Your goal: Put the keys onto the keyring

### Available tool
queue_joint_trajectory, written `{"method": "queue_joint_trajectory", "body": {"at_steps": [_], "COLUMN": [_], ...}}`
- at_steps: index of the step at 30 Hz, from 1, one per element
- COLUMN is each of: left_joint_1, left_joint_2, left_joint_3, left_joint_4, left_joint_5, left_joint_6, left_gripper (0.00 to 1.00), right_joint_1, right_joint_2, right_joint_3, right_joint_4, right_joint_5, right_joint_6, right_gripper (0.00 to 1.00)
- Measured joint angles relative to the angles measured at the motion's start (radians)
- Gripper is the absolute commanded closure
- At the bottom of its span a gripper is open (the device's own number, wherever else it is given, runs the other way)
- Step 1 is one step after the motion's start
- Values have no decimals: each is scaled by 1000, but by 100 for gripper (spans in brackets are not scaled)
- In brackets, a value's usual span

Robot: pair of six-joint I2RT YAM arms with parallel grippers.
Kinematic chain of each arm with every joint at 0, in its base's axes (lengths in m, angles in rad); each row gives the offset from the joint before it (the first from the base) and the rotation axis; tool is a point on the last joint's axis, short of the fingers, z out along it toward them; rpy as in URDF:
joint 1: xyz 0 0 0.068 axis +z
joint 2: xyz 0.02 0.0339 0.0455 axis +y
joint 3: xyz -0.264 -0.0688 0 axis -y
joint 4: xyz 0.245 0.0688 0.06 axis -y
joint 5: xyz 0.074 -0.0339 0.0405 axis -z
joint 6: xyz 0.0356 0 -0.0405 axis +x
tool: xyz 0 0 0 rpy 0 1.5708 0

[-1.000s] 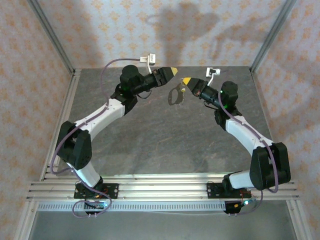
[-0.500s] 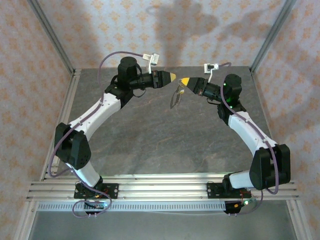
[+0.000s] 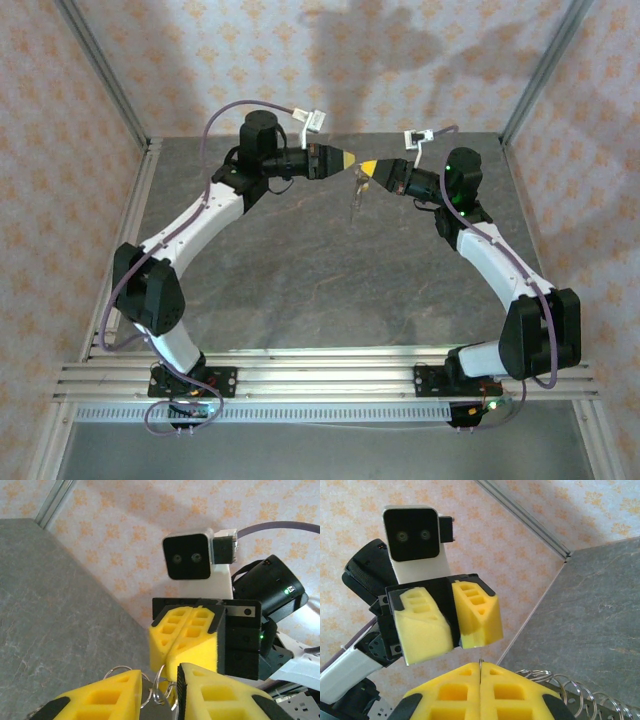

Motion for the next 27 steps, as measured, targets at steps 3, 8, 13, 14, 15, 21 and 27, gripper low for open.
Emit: {"method": "queue_joint_trajectory", "body": {"at_steps": [3,8,13,14,15,21,27], "left_joint_1": [0,-13,-34,-34,-34,-35,-37], "left_joint_2": [11,22,35,35,36,40,42], "left_joint_3": [0,5,29,32,34,39,45], "left_joint_4": [-5,-20,-40,-42,-43,-45,-49], "left_joint_5": [6,17,25,25,25,25,24], "left_joint_6": [0,27,52,53,57,69,71], "left_gripper": [77,80,85,87,89,100,96], "right_joint_1": [0,0,-1,-4,-4,-6,-7], "right_joint_2": [0,0,0,0,0,-2,-3], "right_joint_3": [0,0,0,0,0,0,0], "right_joint_4": [0,0,0,0,0,0,0], "right_joint_5": [0,0,0,1,0,2,3], "right_joint_6": [-1,-3,-3,-3,-3,-3,-3], "right_gripper": [100,100,100,100,100,100,100]}}
